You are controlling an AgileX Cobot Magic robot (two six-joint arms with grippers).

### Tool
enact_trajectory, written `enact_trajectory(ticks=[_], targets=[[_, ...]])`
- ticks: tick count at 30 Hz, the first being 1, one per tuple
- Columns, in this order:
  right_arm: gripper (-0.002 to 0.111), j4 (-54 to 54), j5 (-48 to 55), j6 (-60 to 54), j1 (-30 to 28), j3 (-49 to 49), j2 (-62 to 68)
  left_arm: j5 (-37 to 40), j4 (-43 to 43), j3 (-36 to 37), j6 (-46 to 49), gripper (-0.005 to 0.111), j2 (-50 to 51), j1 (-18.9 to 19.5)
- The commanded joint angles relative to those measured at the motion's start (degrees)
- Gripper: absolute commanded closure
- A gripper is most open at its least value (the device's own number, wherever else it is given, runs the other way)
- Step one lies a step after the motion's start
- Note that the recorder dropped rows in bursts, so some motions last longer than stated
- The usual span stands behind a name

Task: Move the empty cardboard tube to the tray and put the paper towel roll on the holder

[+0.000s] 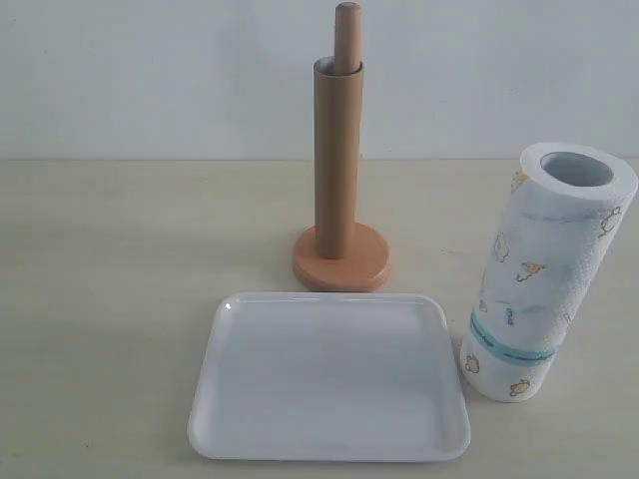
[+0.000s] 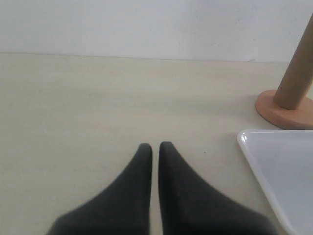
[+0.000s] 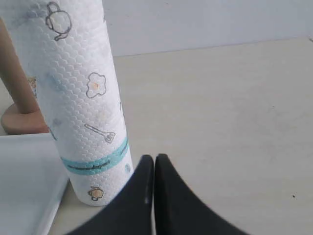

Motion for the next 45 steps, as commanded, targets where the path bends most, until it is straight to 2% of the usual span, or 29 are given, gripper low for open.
enact_trajectory(ticks=[1, 26, 32, 38, 45], targets=[[0.108, 0.0, -0.3, -0.1, -0.3, 0.0, -0.2, -0.2, -0.5, 0.2, -0.5, 0.103, -0.1, 0.2], [0.108, 0.0, -0.3, -0.1, -0.3, 0.0, -0.2, -0.3, -0.8, 0.2, -0.5, 0.103, -0.1, 0.2], [0.108, 0.0, -0.3, -0.1, -0.3, 0.0, -0.2, -0.3, -9.2, -12.2, -0.5, 0.103, -0.1, 0.2], [0.108, 0.0, -0.3, -0.1, -0.3, 0.0, -0.2, -1.4, -10.8, -20.9, -0.5, 0.103, -0.1, 0.2], [0.108, 0.0, -0.3, -0.1, -0.3, 0.0, -0.2, -15.9, -11.1, -21.7, -0.9, 0.103, -0.1, 0.2]])
